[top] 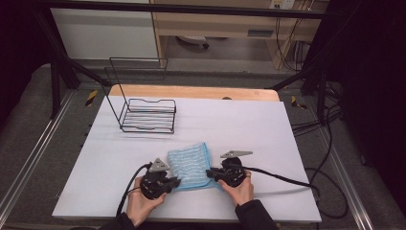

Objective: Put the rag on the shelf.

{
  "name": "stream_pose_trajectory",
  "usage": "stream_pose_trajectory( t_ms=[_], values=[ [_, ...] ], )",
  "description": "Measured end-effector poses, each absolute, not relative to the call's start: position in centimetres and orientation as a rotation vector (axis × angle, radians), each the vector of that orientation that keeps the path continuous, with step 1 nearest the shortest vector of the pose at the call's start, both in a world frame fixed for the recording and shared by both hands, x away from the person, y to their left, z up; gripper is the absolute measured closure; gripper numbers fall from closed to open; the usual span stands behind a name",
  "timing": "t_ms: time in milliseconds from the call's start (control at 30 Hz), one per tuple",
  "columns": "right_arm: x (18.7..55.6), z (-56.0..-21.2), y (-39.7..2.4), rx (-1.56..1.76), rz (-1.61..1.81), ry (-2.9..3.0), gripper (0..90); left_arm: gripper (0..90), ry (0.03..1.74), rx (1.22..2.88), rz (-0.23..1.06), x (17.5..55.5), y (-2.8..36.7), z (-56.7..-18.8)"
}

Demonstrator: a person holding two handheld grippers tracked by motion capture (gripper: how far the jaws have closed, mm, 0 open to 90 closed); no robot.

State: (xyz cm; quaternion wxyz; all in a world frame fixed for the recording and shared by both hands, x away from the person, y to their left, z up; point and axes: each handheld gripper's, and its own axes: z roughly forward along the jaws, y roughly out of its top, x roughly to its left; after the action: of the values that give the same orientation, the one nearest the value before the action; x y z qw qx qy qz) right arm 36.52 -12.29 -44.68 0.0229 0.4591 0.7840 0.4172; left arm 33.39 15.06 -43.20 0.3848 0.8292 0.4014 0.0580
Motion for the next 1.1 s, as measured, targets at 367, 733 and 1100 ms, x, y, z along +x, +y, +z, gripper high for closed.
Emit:
stream_pose_trajectory(
  t_ms=[367,733,1100],
  values=[
    [34.2,-45.6,-8.9,1.456,1.383,2.349,74.3,83.9,0.986,2.194,0.149,33.4,18.6,-42.9],
    [35.4,-45.0,-9.9,1.305,1.301,2.377,32.6,66.3,0.947,2.185,0.218,33.5,19.0,-42.8],
    [37.2,-44.0,-13.0,1.170,1.305,2.405,8.5,35.2,0.987,2.135,0.250,34.5,20.3,-42.7]
  ],
)
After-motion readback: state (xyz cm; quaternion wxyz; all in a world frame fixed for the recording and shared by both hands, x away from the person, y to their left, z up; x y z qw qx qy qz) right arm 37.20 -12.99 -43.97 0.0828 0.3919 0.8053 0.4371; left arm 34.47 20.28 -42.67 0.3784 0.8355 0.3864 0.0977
